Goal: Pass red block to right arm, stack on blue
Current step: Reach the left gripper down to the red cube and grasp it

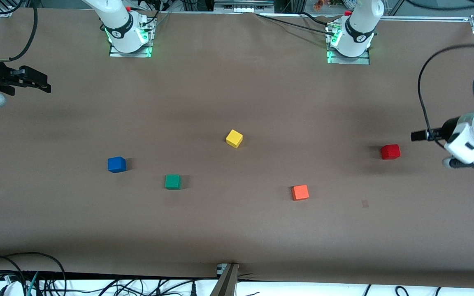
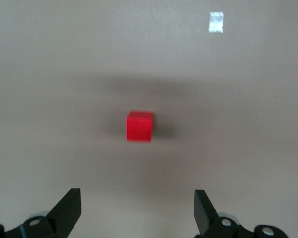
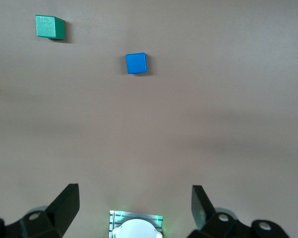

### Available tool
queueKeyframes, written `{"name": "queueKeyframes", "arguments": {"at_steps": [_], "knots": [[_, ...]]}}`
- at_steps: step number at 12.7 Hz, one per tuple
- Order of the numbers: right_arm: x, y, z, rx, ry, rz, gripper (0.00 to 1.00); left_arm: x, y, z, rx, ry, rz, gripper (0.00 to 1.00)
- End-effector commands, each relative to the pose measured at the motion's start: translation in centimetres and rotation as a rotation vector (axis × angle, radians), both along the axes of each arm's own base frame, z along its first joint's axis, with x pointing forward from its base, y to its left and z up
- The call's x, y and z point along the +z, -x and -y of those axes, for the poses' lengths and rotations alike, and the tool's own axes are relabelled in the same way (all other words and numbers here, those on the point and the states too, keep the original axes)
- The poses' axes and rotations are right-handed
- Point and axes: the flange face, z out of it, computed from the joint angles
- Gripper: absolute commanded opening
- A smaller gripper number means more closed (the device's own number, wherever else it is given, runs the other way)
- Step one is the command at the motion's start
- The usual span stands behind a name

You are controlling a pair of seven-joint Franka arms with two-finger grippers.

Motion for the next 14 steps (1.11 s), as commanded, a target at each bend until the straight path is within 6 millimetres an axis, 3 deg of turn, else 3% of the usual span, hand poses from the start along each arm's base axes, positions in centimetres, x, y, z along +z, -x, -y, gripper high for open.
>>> {"name": "queueKeyframes", "arguments": {"at_steps": [1,4,6,12,14], "knots": [[0.2,-0.4,-0.1,0.003,0.001,0.004,1.00,-4.9,-0.1,-1.4,-0.010,0.008,0.060,1.00],[0.2,-0.4,-0.1,0.003,0.001,0.003,1.00,-11.8,2.7,-1.6,-0.007,0.013,0.104,1.00],[0.2,-0.4,-0.1,0.003,0.001,0.004,1.00,-15.2,4.0,-1.8,-0.003,0.015,0.140,1.00],[-0.8,-1.3,-0.2,0.003,0.004,0.006,1.00,-21.7,5.2,-1.7,-0.007,0.032,0.073,1.00],[-1.4,-1.4,-0.2,0.003,0.005,-0.005,1.00,-24.1,5.7,-1.8,-0.098,-0.008,0.036,1.00]]}}
